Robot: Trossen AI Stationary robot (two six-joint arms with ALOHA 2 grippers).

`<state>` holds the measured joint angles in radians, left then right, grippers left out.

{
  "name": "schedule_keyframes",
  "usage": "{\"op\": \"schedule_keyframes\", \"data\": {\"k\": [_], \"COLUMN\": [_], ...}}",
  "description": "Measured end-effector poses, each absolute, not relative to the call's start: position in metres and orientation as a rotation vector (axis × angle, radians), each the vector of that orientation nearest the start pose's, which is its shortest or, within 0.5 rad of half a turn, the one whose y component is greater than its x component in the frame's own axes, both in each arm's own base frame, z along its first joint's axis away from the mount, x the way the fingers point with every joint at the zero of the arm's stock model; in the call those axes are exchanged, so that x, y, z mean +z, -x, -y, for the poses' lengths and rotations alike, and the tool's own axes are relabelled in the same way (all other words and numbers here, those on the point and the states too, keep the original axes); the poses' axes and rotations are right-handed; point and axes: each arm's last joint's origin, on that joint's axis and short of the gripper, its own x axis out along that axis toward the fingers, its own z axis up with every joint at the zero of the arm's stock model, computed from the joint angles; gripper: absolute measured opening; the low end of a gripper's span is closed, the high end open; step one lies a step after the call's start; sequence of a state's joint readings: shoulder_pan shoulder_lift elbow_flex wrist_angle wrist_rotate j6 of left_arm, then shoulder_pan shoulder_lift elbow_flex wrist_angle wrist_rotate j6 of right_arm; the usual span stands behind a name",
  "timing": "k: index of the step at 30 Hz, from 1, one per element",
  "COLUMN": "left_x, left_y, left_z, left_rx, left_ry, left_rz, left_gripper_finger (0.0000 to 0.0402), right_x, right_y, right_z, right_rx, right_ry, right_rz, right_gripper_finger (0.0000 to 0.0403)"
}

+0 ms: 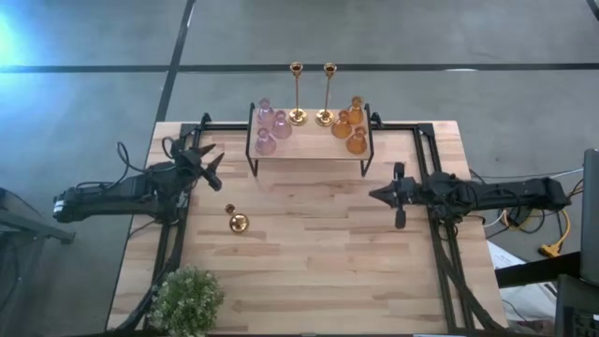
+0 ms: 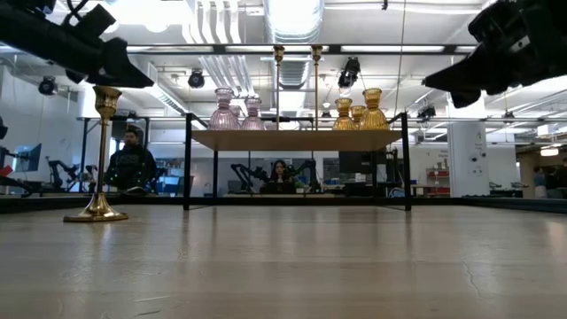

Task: Pick & Place candle stick holders
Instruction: Put the golden metal candle holder on the shelf

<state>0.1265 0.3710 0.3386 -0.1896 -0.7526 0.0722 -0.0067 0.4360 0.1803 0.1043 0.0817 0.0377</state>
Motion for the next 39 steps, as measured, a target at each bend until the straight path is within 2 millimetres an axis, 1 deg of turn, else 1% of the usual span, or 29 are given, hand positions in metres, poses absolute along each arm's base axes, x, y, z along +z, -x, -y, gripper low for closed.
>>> {"op": "schedule_keyframes", "data": {"k": [3, 7, 11, 14, 18, 24, 27, 30, 31, 33, 36, 37, 39], "left_x": [0.232, 0.233, 0.234, 0.238, 0.248, 0.271, 0.283, 0.291, 0.294, 0.297, 0.306, 0.309, 0.313], "left_y": [-0.104, -0.104, -0.105, -0.105, -0.104, -0.099, -0.095, -0.091, -0.090, -0.088, -0.083, -0.081, -0.079], "left_z": [-0.033, -0.033, -0.033, -0.033, -0.033, -0.032, -0.033, -0.032, -0.032, -0.031, -0.026, -0.025, -0.022], "left_rx": [0.871, 0.878, 0.877, 0.878, 0.877, 0.876, 0.907, 0.906, 0.901, 0.875, 0.697, 0.642, 0.587], "left_ry": [-0.109, 0.000, 0.017, 0.069, 0.094, 0.135, 0.121, 0.164, 0.161, 0.107, -0.001, 0.001, 0.079], "left_rz": [-0.231, -0.175, -0.159, -0.095, -0.053, 0.028, 0.056, 0.095, 0.090, 0.026, -0.144, -0.197, -0.295], "left_gripper_finger": [0.0186, 0.0186, 0.0185, 0.0186, 0.0185, 0.0184, 0.0184, 0.0184, 0.0184, 0.0184, 0.0184, 0.0184, 0.0184], "right_x": [0.190, 0.183, 0.178, 0.176, 0.175, 0.175, 0.175, 0.175, 0.175, 0.175, 0.175, 0.175, 0.175], "right_y": [-0.125, -0.123, -0.123, -0.123, -0.123, -0.123, -0.123, -0.123, -0.123, -0.123, -0.123, -0.123, -0.123], "right_z": [0.003, 0.003, 0.003, 0.003, 0.003, 0.003, 0.003, 0.003, 0.003, 0.003, 0.003, 0.003, 0.003], "right_rx": [-0.091, -0.091, -0.091, -0.092, -0.091, -0.090, -0.090, -0.089, -0.088, -0.088, -0.089, -0.089, -0.089], "right_ry": [-0.043, -0.039, -0.040, -0.040, -0.029, -0.027, -0.027, -0.027, -0.027, -0.027, -0.027, -0.027, -0.027], "right_rz": [-0.146, -0.153, -0.169, -0.177, -0.179, -0.179, -0.179, -0.179, -0.179, -0.179, -0.179, -0.179, -0.179], "right_gripper_finger": [0.0008, 0.0008, 0.0008, 0.0008, 0.0008, 0.0009, 0.0009, 0.0009, 0.0009, 0.0009, 0.0009, 0.0009, 0.0009]}}
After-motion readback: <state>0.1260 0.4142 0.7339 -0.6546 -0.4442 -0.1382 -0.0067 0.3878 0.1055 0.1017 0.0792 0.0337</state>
